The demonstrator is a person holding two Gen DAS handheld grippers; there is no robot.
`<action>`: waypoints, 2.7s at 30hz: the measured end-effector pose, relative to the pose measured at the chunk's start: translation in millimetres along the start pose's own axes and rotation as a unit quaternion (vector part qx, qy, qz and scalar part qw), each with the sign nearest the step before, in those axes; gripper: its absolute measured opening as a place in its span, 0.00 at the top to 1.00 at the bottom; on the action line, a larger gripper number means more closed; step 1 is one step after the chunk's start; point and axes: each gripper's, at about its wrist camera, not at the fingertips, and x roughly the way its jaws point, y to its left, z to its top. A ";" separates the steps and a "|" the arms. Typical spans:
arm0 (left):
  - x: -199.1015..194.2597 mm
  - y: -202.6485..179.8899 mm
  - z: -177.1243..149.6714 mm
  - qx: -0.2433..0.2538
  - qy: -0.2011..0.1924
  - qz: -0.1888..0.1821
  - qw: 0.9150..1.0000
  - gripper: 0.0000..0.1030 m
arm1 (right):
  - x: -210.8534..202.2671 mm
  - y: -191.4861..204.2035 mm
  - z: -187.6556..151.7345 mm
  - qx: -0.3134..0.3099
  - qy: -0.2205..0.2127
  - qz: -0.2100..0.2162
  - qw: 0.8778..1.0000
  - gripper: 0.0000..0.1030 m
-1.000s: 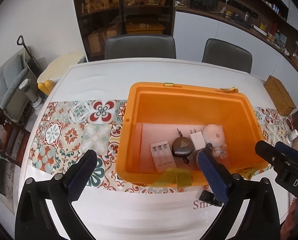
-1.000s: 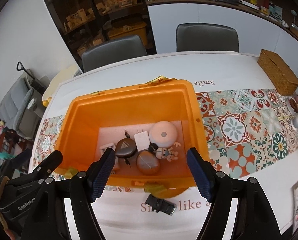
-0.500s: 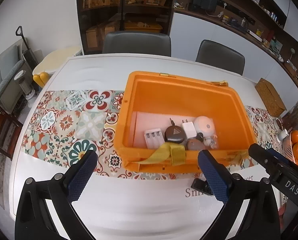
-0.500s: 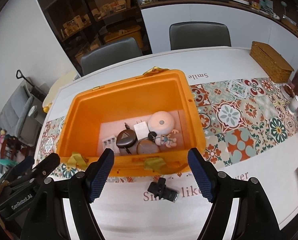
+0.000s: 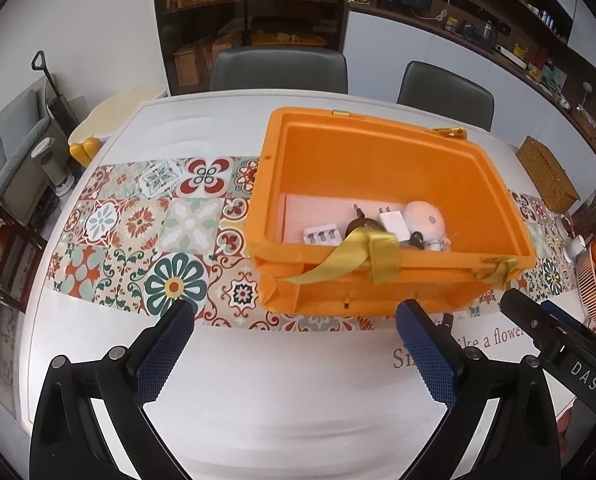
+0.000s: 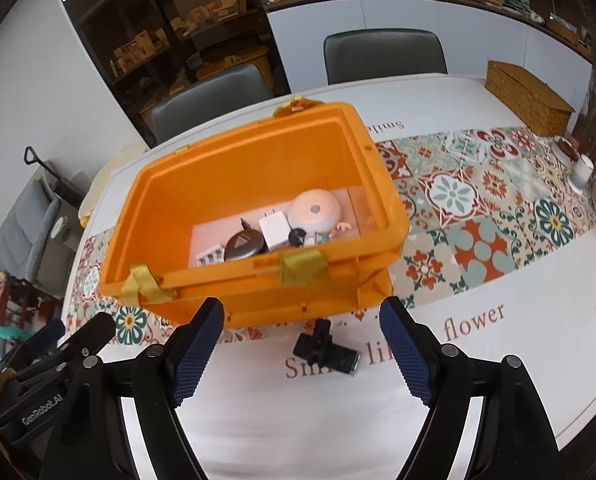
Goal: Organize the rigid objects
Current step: 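Move the right gripper down to the black flashlight and close on it, then lift the black flashlight off the table with the right gripper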
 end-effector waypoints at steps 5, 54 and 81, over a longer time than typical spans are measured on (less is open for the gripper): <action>10.2 5.3 -7.9 -0.003 0.012 -0.001 1.000 0.00 | 7.3 0.0 -9.9 0.009 0.006 -0.008 1.000 0.19; 105.8 7.9 -55.0 0.046 0.018 0.075 0.996 0.00 | 117.1 -5.2 -71.8 0.028 0.023 -0.094 0.995 0.13; 120.1 2.9 -60.2 0.027 0.041 0.085 0.995 0.00 | 132.0 0.6 -73.7 0.003 0.029 -0.116 0.993 0.26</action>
